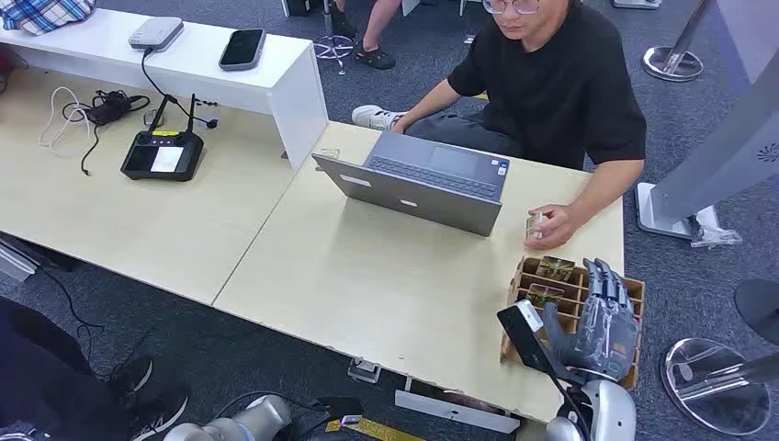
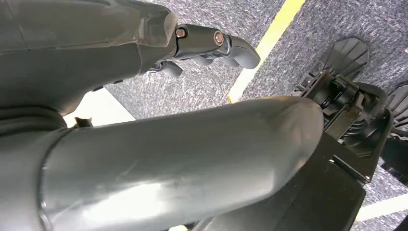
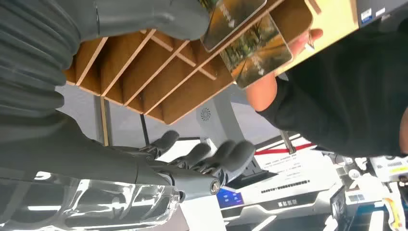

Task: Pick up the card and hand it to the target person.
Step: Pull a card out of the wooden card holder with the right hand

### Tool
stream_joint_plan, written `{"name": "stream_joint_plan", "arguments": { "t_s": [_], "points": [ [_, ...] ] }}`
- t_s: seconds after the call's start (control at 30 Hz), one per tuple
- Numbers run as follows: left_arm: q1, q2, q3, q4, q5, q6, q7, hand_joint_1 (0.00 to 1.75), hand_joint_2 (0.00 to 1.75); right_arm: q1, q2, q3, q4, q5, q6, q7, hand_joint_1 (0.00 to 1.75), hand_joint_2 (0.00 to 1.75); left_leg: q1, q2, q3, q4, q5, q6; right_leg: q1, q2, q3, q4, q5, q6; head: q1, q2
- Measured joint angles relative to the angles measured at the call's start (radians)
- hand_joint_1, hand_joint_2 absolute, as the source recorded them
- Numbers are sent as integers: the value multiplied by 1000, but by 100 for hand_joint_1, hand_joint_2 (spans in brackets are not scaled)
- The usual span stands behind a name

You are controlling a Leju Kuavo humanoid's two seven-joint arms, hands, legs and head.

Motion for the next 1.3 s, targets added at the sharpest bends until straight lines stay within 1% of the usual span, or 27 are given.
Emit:
{"name": "stream_joint_plan", "arguments": {
  "t_s": [0.23,0.5,0.67,1.0,1.13,1.3],
  "points": [
    [0,1,0,0,8,6,0,0,0,-23,0,9,40,27,32,25,62,175,0,0,0,0,0,0,0,0,0,0,0,0,0,0],
    [1,2,0,0,10,7,-12,0,0,-41,0,25,75,31,49,33,59,175,0,0,0,0,0,0,0,0,0,0,0,0,0,0],
    [1,2,0,0,10,7,-13,0,0,-43,0,31,88,37,60,47,72,175,0,0,0,0,0,0,0,0,0,0,0,0,0,0],
    [1,3,0,0,10,7,-13,0,0,-42,0,38,95,64,75,81,76,175,0,0,0,0,0,0,0,0,0,0,0,0,0,0],
    [1,3,0,0,10,7,-13,0,0,-42,0,40,95,66,78,89,81,175,0,0,0,0,0,0,0,0,0,0,0,0,0,0],
    [1,3,0,0,10,6,-11,0,0,-42,0,41,94,66,87,94,82,175,0,0,0,0,0,0,0,0,0,0,0,0,0,0]
  ]
}}
